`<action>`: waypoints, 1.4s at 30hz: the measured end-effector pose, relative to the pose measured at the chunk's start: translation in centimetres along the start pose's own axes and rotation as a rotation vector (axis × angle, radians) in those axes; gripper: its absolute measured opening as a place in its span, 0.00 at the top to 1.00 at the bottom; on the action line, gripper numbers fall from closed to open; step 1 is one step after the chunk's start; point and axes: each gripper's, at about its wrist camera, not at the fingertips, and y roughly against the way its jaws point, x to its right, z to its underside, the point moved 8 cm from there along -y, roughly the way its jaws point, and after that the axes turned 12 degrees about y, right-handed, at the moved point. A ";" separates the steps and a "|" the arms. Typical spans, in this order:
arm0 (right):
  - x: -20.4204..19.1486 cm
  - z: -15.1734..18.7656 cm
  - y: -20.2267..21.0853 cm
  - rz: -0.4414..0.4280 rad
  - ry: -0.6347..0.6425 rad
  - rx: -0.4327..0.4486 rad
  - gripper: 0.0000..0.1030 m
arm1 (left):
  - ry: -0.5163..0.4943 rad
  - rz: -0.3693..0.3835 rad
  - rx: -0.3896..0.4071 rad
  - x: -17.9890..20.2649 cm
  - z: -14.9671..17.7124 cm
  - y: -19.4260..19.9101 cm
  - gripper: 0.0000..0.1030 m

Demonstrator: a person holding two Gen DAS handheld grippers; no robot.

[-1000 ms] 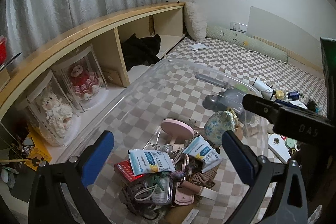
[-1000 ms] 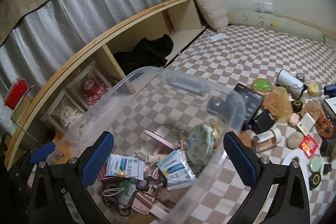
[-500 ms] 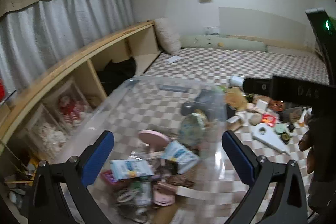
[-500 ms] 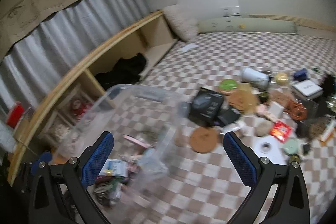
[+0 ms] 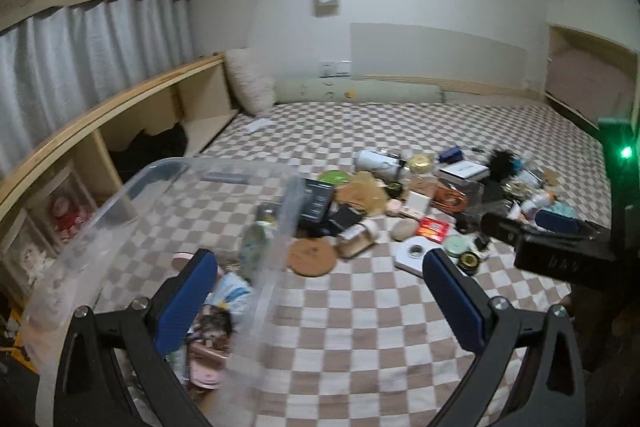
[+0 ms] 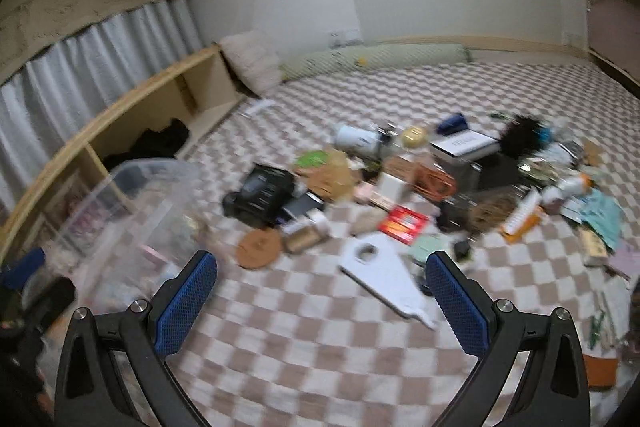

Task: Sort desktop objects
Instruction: 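Withdraw both grippers from the bin back toward the item pile, then reach the right gripper toward the tan leather piece beside the green clothespin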

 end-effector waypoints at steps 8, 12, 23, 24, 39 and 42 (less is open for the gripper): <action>5.5 6.5 -0.6 0.061 -0.057 -0.086 0.00 | 0.012 0.117 -0.132 4.9 3.7 -3.5 0.00; 7.1 9.9 -1.2 0.100 -0.073 -0.141 0.00 | 0.010 0.137 -0.179 6.1 6.1 -5.5 0.00; 8.6 17.8 -4.2 0.104 -0.109 -0.288 0.00 | 0.014 0.136 -0.283 6.9 13.5 -10.6 0.00; 8.8 18.1 -4.4 0.104 -0.112 -0.291 0.00 | 0.018 0.134 -0.293 6.8 14.0 -11.0 0.00; 16.6 19.2 -4.8 0.208 -0.194 -0.299 0.31 | 0.034 0.139 -0.360 7.4 18.4 -15.1 0.02; 19.6 18.7 -3.9 0.255 -0.221 -0.296 0.41 | 0.019 0.147 -0.353 8.0 18.5 -15.2 0.02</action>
